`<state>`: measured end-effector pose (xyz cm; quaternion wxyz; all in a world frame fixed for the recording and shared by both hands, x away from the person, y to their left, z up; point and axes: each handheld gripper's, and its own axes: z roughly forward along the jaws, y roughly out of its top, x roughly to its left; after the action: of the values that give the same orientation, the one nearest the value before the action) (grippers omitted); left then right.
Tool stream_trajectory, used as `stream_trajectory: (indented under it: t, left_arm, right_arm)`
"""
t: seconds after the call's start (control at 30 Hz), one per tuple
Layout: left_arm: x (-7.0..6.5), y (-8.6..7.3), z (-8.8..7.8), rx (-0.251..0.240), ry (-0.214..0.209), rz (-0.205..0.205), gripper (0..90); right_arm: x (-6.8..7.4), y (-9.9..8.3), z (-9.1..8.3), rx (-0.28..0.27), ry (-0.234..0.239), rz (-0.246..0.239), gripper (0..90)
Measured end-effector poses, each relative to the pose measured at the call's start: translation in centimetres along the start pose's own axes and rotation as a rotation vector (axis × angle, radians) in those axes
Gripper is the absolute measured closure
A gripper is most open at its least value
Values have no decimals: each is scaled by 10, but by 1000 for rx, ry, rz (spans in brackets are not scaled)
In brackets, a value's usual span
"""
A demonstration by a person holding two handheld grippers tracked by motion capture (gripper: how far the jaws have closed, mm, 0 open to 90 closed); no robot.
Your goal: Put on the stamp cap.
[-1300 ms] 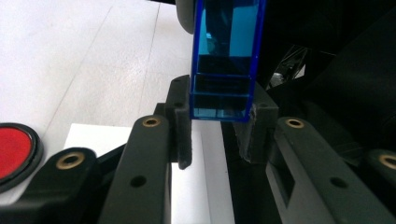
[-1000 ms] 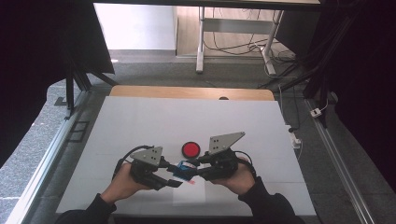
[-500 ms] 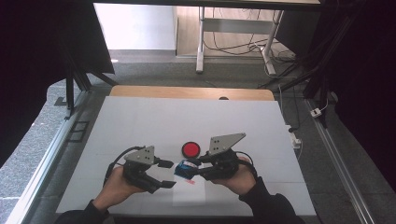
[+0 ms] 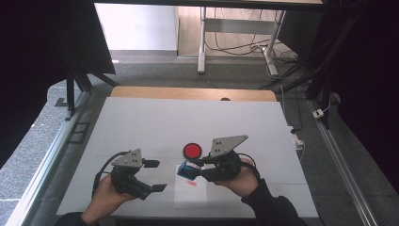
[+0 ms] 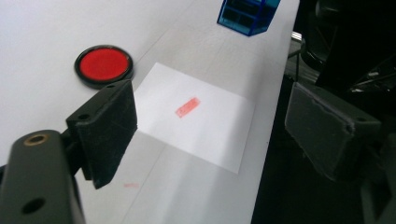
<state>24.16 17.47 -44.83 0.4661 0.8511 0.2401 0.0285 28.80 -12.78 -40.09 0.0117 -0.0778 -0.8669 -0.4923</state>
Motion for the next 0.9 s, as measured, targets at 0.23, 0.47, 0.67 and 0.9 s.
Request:
stream_trajectory:
  t: [0.23, 0.47, 0.67, 0.9]
  left_arm:
    - [-3, -11, -11, -4, 36, -33, 129]
    - [-5, -21, -20, -19, 60, -79, 104]
    - [-4, -32, -30, -31, 91, -129, 81]
    - [-4, -45, -38, -9, 140, -167, 60]
  right_arm:
    - [-1, -1, 0, 14, -22, 5, 704]
    - [-3, -2, 0, 24, -38, 11, 704]
    - [-4, -4, 0, 28, -61, 15, 704]
    - [-4, -4, -1, 27, -72, 18, 704]
